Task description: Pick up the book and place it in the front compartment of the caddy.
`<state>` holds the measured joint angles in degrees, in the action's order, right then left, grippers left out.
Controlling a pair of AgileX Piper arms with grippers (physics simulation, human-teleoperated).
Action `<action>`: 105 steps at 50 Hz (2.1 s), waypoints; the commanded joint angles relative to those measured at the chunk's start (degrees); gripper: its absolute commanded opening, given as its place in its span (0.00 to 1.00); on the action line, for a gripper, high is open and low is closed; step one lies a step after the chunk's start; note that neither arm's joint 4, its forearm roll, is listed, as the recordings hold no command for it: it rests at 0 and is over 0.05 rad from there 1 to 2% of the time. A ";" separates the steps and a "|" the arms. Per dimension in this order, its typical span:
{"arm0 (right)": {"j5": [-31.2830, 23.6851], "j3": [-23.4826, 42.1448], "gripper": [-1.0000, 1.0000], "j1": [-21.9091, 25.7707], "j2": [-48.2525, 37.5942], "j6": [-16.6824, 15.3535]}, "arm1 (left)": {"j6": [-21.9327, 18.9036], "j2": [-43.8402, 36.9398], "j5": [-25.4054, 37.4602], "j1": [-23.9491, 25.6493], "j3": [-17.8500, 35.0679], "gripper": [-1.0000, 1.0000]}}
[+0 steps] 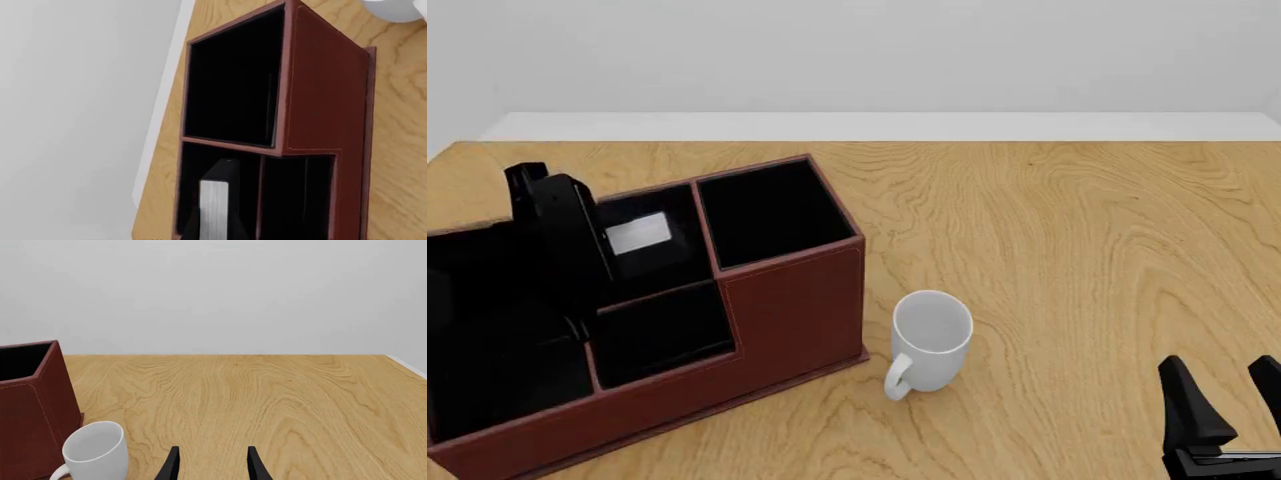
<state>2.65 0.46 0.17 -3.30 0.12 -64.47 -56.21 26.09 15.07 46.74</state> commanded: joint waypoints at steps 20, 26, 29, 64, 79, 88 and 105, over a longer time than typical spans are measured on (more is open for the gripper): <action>0.00 0.00 1.00 -0.01 -0.01 0.00 | -0.67 -0.93 -3.14 -0.49 -1.78 0.00; -0.01 0.00 1.00 0.00 0.02 0.00 | -0.48 -1.77 -4.22 -0.87 -1.92 0.00; 0.00 0.00 1.00 0.01 0.01 -0.02 | -0.21 -2.27 -4.66 -1.03 -1.91 0.00; 0.00 0.00 1.00 0.00 0.00 -0.01 | -0.32 -5.99 -10.13 -3.44 -4.12 0.00; 0.00 0.00 1.00 0.01 0.00 -0.01 | 0.67 -8.13 -12.44 -3.43 -4.40 0.00; 0.01 0.00 1.00 0.00 -0.01 0.00 | 0.78 -9.45 -14.04 -3.78 -4.40 0.00; 0.01 0.00 1.00 0.01 -0.02 0.02 | 0.57 -11.22 -15.25 -5.36 -4.61 0.00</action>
<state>2.65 0.46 0.18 -3.31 0.12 -63.37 -64.48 13.11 10.94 41.43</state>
